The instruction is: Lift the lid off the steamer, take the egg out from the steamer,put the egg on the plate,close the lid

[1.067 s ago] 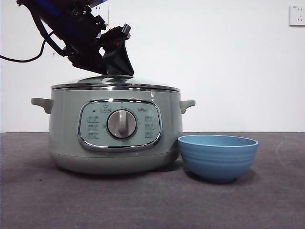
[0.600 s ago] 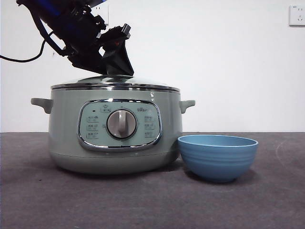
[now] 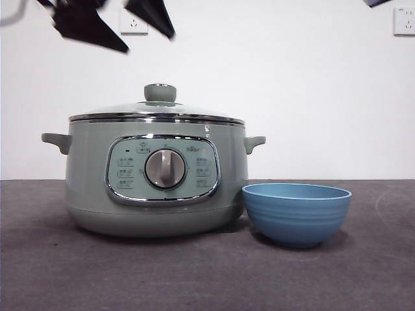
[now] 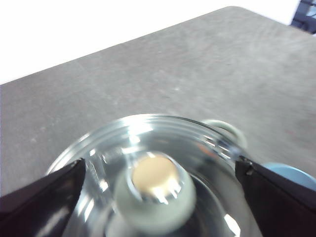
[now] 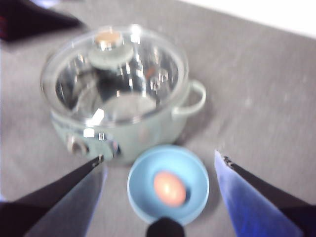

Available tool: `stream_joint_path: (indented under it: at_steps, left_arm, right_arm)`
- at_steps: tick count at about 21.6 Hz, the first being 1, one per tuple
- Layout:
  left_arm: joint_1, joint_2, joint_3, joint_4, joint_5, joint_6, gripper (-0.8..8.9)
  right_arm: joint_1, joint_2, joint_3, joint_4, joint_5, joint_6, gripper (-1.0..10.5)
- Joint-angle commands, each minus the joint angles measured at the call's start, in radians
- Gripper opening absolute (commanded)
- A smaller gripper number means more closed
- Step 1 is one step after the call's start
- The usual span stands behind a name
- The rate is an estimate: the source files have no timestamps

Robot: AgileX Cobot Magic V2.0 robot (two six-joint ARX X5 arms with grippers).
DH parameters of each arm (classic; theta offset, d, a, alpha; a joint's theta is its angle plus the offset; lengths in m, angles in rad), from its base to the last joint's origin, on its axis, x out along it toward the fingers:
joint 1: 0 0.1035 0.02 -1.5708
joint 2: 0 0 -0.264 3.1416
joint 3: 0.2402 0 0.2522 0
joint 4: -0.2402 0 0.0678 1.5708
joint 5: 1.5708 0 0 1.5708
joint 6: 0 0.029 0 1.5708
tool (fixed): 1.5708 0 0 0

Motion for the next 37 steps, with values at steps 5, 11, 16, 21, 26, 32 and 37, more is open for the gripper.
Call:
stream_joint_path:
  at_steps: [5,11,16,21,26,32,37]
  left_arm:
    - [0.0,-0.317,-0.005,-0.453,0.102,-0.059,3.5]
    - [0.0,-0.456,-0.005,-0.663,0.104,-0.08,-0.07]
    - [0.001,-0.455,-0.005,-0.673,0.1,-0.079,-0.04]
    - [0.001,-0.455,-0.005,-0.675,0.1,-0.079,-0.04]
    - [0.001,-0.454,-0.005,-0.674,0.1,-0.079,-0.04]
    - [0.001,-0.454,-0.005,-0.665,0.092,-0.051,-0.04]
    - [0.02,-0.46,-0.008,-0.571,-0.124,-0.027,-0.04]
  right_arm:
    - [0.002,-0.001,0.0,-0.234,-0.107,0.022,3.6]
    - [0.002,-0.001,0.0,-0.328,-0.267,0.041,-0.1]
    - [0.002,-0.001,0.0,-0.328,-0.257,0.043,0.0]
    - [0.002,-0.001,0.0,-0.328,-0.257,0.043,0.0]
    - [0.002,-0.001,0.0,-0.328,-0.257,0.043,0.0]
    - [0.002,-0.001,0.0,-0.328,-0.257,0.043,0.0]
    - [0.002,-0.001,0.0,-0.328,-0.257,0.043,0.0]
